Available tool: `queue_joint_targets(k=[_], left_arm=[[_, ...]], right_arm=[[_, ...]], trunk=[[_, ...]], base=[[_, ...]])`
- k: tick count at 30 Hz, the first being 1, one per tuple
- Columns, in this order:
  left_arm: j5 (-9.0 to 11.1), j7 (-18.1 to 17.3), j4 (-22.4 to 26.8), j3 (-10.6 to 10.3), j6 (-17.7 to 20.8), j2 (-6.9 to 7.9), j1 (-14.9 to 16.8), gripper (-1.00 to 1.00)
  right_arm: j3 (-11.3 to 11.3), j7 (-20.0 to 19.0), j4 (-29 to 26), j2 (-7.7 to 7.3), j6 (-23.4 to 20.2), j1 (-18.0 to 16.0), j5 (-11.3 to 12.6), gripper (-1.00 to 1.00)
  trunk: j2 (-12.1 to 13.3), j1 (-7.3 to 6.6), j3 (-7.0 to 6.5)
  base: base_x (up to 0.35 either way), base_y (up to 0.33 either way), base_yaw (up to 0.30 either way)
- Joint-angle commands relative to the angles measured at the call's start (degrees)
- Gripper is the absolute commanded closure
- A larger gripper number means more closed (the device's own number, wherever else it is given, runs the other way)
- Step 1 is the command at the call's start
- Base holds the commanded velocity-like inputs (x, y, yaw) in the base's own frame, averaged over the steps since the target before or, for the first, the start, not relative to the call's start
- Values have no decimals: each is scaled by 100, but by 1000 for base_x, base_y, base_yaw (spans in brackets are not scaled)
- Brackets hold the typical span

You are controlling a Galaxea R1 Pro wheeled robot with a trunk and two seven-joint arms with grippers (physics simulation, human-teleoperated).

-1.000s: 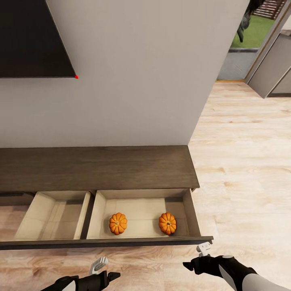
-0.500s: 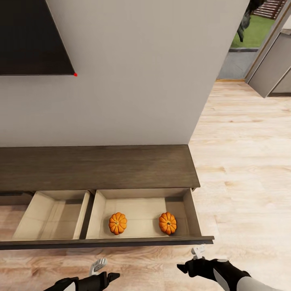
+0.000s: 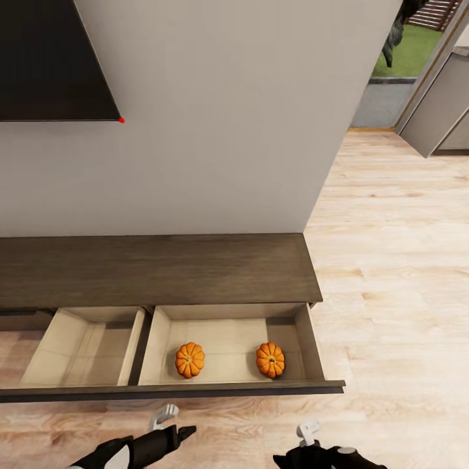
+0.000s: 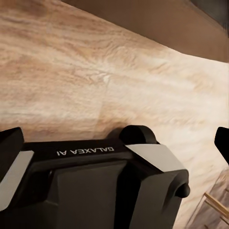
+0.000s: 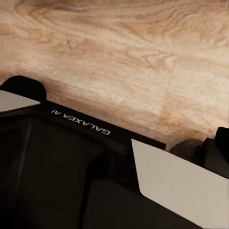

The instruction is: Place each of the two pumpkins and all three candles from the living room inside a cabinet in the living room (use any cabinet), then make sure every cabinet is closed, and position the cauldron so it is next to a table in the living room.

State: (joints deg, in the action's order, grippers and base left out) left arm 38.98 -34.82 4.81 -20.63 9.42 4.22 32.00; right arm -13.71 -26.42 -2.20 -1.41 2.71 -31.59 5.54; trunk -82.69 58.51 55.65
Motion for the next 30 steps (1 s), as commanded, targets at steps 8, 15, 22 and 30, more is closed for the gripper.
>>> queue_joint_targets(k=[8,15,22,30], left_arm=[[-14,4163,56,-24,-1205,-12,-1,-100],[-33,4472,-9,-44,-1273,-158,-4,-100],[-31,4476,-40,-46,-1276,-184,-9,-100],[-31,4459,-41,-46,-1276,-188,-12,-100]], right_arm=[[-1,2272,2,466,1646,3,4,-100],[0,2690,8,564,1761,4,0,-100],[0,2706,9,556,1768,4,-1,-100],[0,2703,9,544,1768,4,3,-100]], trunk=[[0,0,0],[0,0,0],[0,0,0],[-201,110,90]], base=[[0,0,0],[0,0,0],[0,0,0],[0,0,0]])
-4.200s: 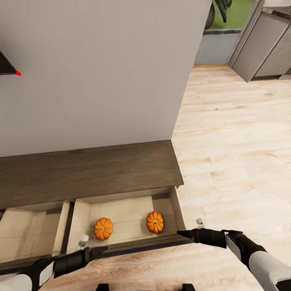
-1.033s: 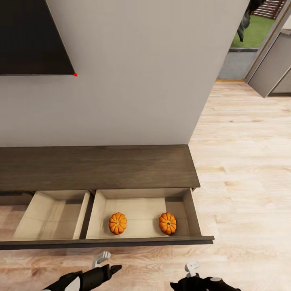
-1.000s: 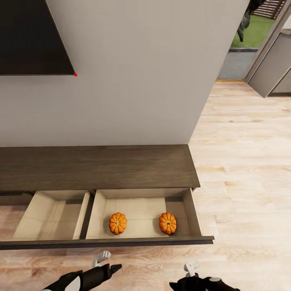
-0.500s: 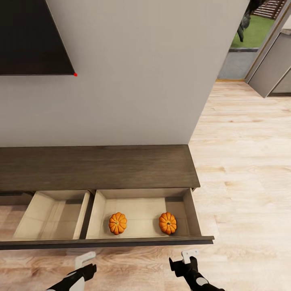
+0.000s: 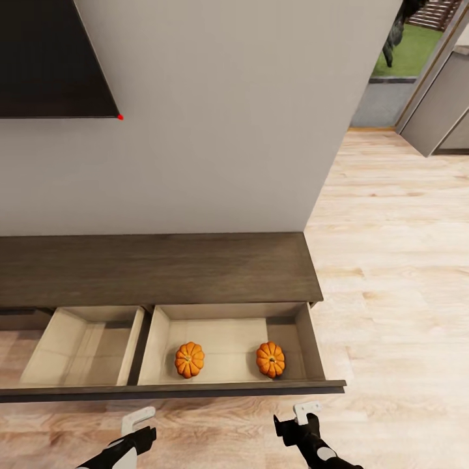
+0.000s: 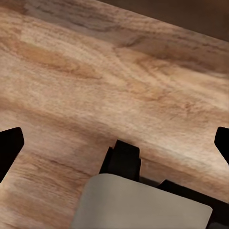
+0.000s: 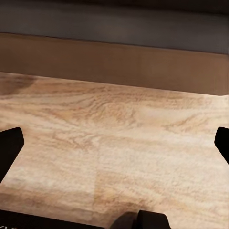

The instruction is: Place each of the two pumpkins and all three candles from the living room inside a cabinet in the living room (use any cabinet), then make sure every cabinet is closed, and position the cauldron so it is next to a table in the living room.

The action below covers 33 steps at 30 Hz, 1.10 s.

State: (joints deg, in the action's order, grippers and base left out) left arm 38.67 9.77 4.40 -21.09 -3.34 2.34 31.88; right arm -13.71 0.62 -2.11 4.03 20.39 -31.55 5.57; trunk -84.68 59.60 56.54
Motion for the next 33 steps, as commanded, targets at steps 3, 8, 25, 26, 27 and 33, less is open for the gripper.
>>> queue_joint_targets(k=[3,8,25,26,27,33], left_arm=[[0,-1,0,0,0,-4,-3,-100],[0,-1,0,0,1,-15,-14,-100],[-6,-1,3,0,0,-78,-15,-100],[-7,-1,2,0,0,-77,-15,-100],[-8,-1,4,0,0,-77,-15,-100],[-7,-1,6,0,0,-77,-15,-100]], right_arm=[[0,0,0,-8,0,0,5,-100],[1,0,0,-19,0,0,25,-100],[1,0,0,-14,0,0,15,-100],[1,0,0,-13,0,0,15,-100],[0,0,0,-14,0,0,15,-100],[1,0,0,-16,0,0,14,-100]], trunk=[[-122,67,54],[-322,176,144],[-1004,550,411],[-1044,572,422],[-1084,594,432],[-1325,725,490]], base=[[0,0,0],[0,0,0],[0,0,-3],[0,0,-51],[0,0,-58],[0,0,-69]])
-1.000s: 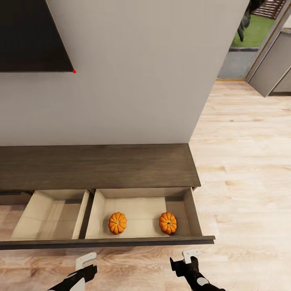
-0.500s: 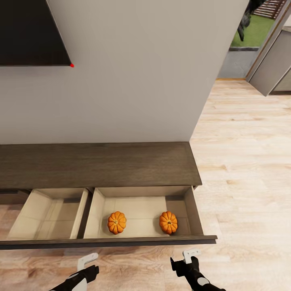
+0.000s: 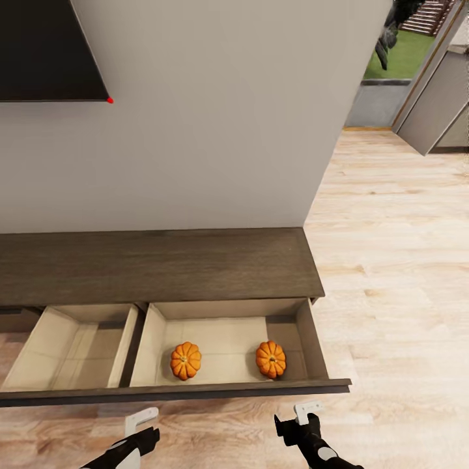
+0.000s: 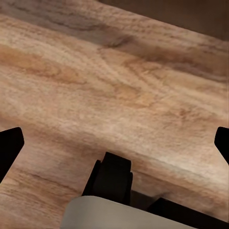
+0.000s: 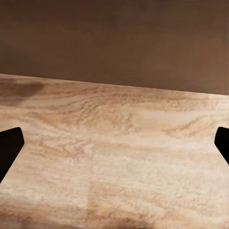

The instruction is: Place each of the two pumpkins and all three candles from the living room inside a cabinet in the living room (use any cabinet), then make sure every cabinet is closed, and position the cauldron so it is next to a table in the living room.

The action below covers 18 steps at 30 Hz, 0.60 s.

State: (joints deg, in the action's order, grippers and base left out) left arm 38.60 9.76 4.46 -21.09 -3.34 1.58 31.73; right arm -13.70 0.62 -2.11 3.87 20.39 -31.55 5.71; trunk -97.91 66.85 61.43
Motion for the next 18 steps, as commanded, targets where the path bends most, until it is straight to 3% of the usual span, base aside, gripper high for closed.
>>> queue_joint_targets(k=[1,5,14,18], left_arm=[[0,0,1,0,0,0,0,-100],[0,0,2,0,0,0,0,-100],[7,-22,-2,0,0,0,0,-100],[7,-26,-2,0,0,3,0,-100]], right_arm=[[0,0,0,0,0,0,0,-100],[-1,0,0,0,0,0,2,-100],[2,0,0,0,0,0,12,-100],[1,0,0,-4,0,0,20,-100]], trunk=[[-42,23,10],[-202,111,50],[-202,111,39],[-202,111,39]], base=[[0,0,-73],[0,0,-69],[-7,0,-12],[-239,0,-1]])
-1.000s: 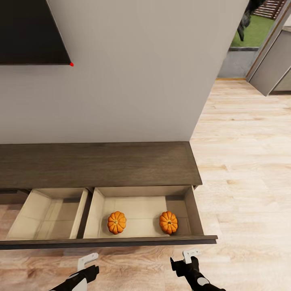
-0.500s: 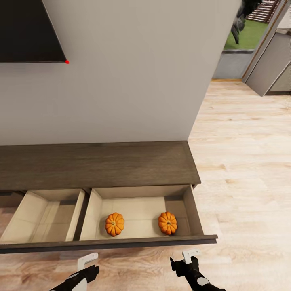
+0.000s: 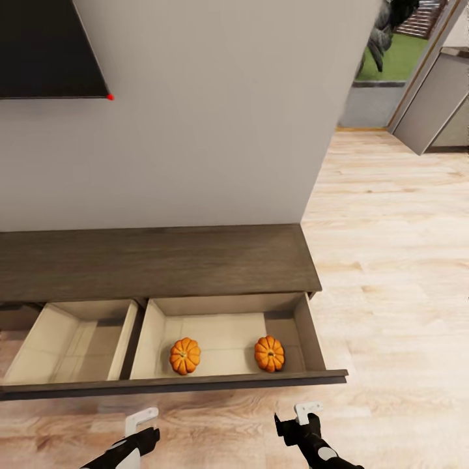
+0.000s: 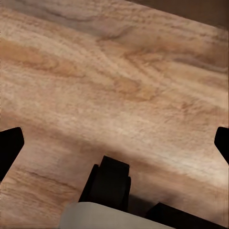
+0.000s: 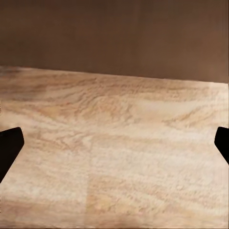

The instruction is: Place each of the two pumpkins and all three candles from the living room inside a cabinet in the living room (use any cabinet), then make sure every cabinet is closed, and position the cauldron so it is next to a table in the living room.

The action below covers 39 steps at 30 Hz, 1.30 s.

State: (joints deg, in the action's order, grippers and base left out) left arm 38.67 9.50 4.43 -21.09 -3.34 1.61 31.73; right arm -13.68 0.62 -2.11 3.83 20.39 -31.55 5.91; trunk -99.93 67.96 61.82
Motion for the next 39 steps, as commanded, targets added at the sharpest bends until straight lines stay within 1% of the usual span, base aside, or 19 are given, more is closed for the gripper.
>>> queue_joint_targets(k=[1,5,12,15,17,20,24,26,33,34,35,36,38,39], left_arm=[[0,0,2,0,0,-1,0,-100],[0,-1,-2,0,0,1,0,-100],[5,2,16,2,-15,0,0,-100],[1,7,66,8,-155,-2,0,-100],[0,8,86,3,-199,-3,0,-100],[0,8,100,3,-235,-7,0,-100],[-7,30,309,-1,-307,-4,0,-100],[-8,37,339,-1,-312,-3,0,-100],[-34,64,721,-51,-325,-4,6,-100],[-89,68,782,-91,-323,-5,7,-100],[-229,77,857,-156,-320,-8,11,-100],[-462,138,917,-204,-318,-16,14,-100],[-812,417,1001,-234,-311,-67,16,-100],[-947,572,1028,-241,-307,-91,17,-100]], right_arm=[[-1,0,0,0,0,0,1,-100],[-2,0,0,3,0,0,-6,-100],[-7,0,-4,37,15,0,-34,-100],[-18,0,-27,57,32,0,-37,-100],[-20,0,-59,168,43,0,-39,-100],[-24,0,-71,222,97,0,-43,-100],[-29,6,-83,263,275,0,-70,-100],[-29,7,-85,265,290,0,-74,-100],[-27,9,-88,304,316,-7,-75,-100],[-24,9,-88,303,316,-11,-73,-100],[-18,9,-88,301,316,-13,-73,-100],[-11,12,-92,295,316,-20,-73,-100],[-6,15,-90,291,316,-24,-72,-100],[-5,16,-89,292,316,-25,-72,-100]], trunk=[[0,0,0],[0,0,0],[0,0,0],[0,0,0],[0,0,0],[0,0,0],[0,0,0],[0,0,0],[0,0,0],[0,0,0],[0,0,0],[0,0,0],[0,0,0],[0,0,0]], base=[[-301,0,0],[-259,0,0],[-45,0,0],[-2,0,0],[0,0,0],[0,0,0],[0,0,0],[0,0,0],[0,0,0],[0,0,0],[0,0,0],[0,0,0],[0,0,0],[0,0,0]])
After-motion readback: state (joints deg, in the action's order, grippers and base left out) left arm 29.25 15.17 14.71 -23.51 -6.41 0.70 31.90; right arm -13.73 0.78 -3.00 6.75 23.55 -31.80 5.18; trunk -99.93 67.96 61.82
